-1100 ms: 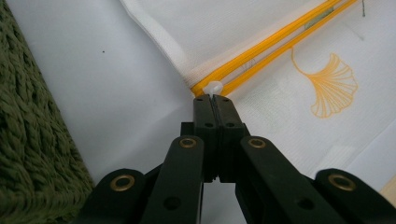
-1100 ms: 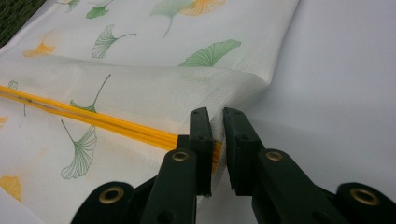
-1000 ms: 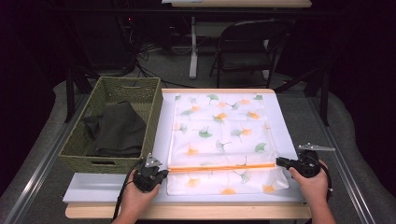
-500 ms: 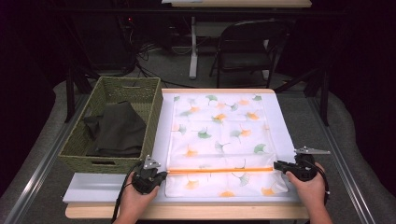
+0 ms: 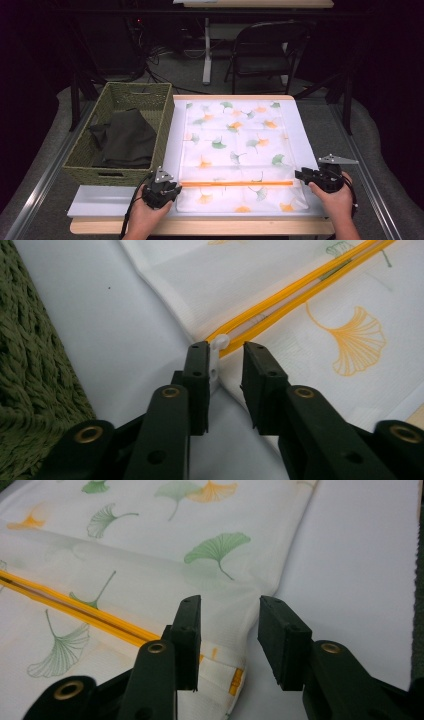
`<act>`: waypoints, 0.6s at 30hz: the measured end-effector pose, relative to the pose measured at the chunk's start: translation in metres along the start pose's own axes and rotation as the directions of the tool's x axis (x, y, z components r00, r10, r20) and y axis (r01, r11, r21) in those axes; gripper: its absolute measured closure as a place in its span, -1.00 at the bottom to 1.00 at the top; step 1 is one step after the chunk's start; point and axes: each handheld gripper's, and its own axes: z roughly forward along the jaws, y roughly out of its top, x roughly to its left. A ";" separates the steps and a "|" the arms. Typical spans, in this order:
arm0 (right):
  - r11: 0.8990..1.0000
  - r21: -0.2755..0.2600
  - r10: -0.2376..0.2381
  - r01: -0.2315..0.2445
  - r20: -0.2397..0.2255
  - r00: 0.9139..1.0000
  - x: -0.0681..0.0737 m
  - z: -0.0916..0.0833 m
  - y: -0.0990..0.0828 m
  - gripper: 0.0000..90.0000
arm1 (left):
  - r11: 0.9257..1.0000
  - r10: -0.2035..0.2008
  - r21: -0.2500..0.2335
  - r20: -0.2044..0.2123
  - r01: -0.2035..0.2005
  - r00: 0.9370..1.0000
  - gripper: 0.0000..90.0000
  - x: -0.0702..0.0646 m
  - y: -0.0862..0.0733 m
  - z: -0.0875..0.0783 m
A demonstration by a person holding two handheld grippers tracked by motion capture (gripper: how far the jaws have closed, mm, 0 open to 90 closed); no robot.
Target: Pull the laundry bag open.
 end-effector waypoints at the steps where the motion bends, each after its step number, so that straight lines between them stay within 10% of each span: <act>1: 1.000 -0.011 -0.007 0.007 0.000 1.000 0.001 -0.002 0.002 0.36 | 1.000 -0.001 0.000 0.001 0.001 1.000 0.53 -0.001 0.000 -0.001; 9: 0.994 -0.047 -0.101 0.102 0.025 0.995 0.016 -0.011 0.010 0.28 | 1.000 0.018 -0.019 0.011 -0.018 1.000 0.41 -0.003 0.002 -0.005; 18: 0.958 -0.069 -0.279 0.277 -0.025 0.960 0.052 -0.001 0.015 0.22 | 1.000 0.005 -0.027 0.029 -0.004 1.000 0.42 -0.001 0.003 -0.008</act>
